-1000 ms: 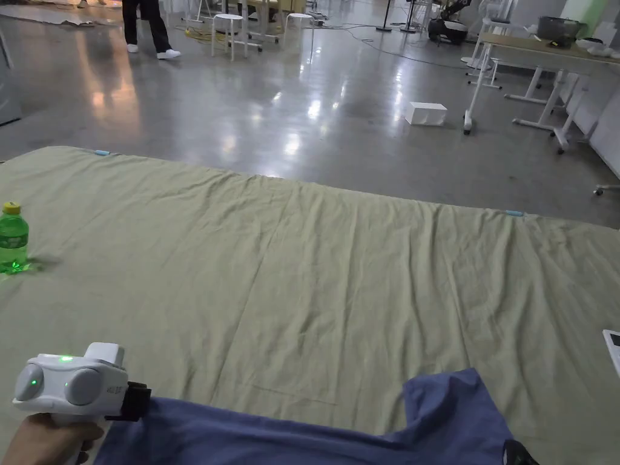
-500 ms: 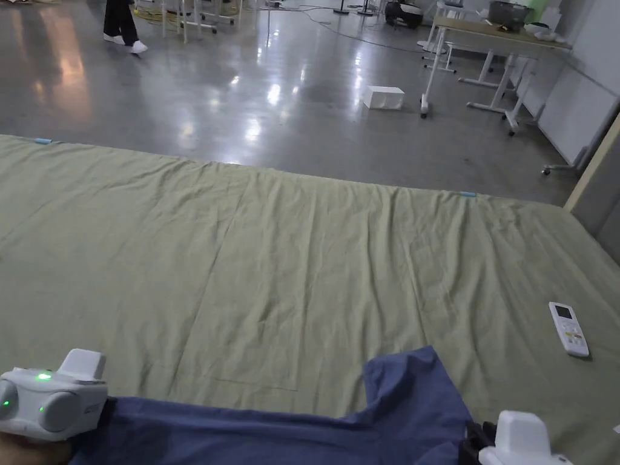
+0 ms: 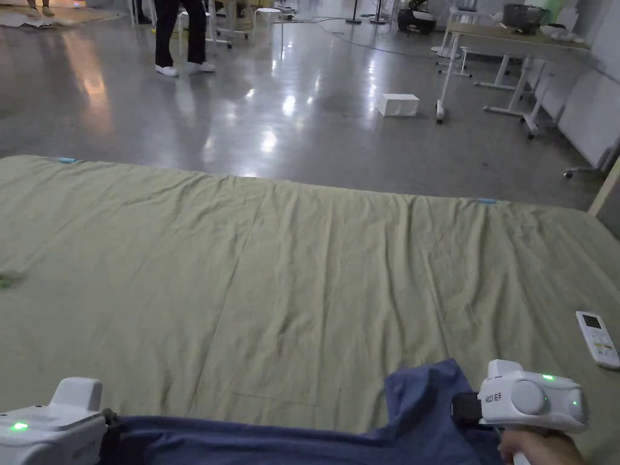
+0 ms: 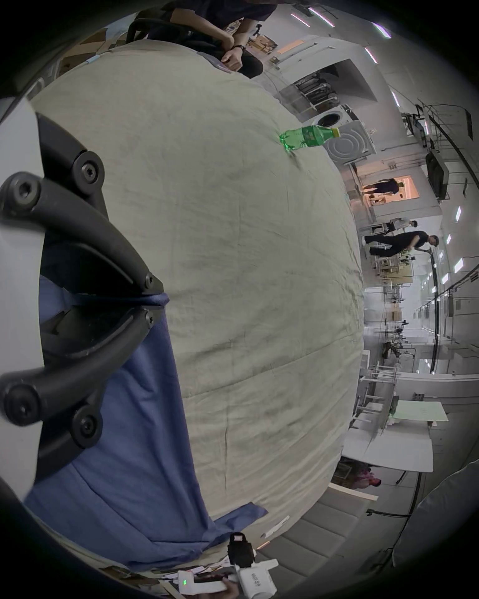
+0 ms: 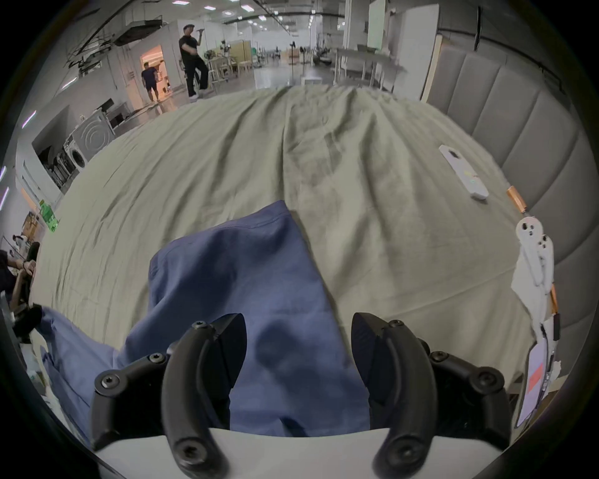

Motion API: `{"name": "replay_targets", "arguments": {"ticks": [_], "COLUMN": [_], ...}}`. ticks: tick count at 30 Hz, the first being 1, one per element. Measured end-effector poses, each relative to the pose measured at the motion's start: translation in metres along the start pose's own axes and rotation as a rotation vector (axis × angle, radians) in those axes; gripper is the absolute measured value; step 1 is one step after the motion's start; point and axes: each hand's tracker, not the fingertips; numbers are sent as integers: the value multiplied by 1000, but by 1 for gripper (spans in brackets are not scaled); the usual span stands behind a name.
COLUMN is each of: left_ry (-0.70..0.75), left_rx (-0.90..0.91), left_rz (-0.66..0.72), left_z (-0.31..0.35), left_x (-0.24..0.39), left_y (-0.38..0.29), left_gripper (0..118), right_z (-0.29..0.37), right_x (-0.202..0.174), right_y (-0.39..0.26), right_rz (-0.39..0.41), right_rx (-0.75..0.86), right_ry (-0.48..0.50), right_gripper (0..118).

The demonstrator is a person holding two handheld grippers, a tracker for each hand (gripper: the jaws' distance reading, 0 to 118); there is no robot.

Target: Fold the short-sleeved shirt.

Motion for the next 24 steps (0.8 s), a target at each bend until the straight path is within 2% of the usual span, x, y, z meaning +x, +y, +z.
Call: {"name": "replay_targets", "arguments": {"ticks": [3, 4, 7, 10, 12, 13, 18, 24], "left_ry": [4, 6, 8, 12, 11, 12, 3, -25], "left_rx": [-11, -11, -22, -28, -30, -28, -21, 20], "left_rz": [5, 6, -5, -8, -6, -9, -12, 9], "left_z": [-7, -11, -15, -18, -20, -17, -8, 6], "left_x": [-5, -9, -13, -12, -12, -8, 1, -12], "left_y": [-1, -5, -9, -12, -13, -14, -14, -11], "left_gripper": [6, 6, 6, 6, 6, 6, 6, 6], "right_z": [-18, -34, -25, -20, -10, -7, 6, 69], "right_x": [1, 5, -4, -11, -16, -15, -11, 2], "right_y": [3, 6, 8, 7, 5, 3, -8, -33], "right_rz": [-36, -34, -9, 46, 60, 58, 59, -43], "right_rx": [-55, -64, -69, -61, -50, -39, -12, 133], "right_ry": [-7, -11, -44, -56, -59, -46, 8, 81], "right_gripper": [71, 71, 64, 43, 9, 2, 2, 2]}}
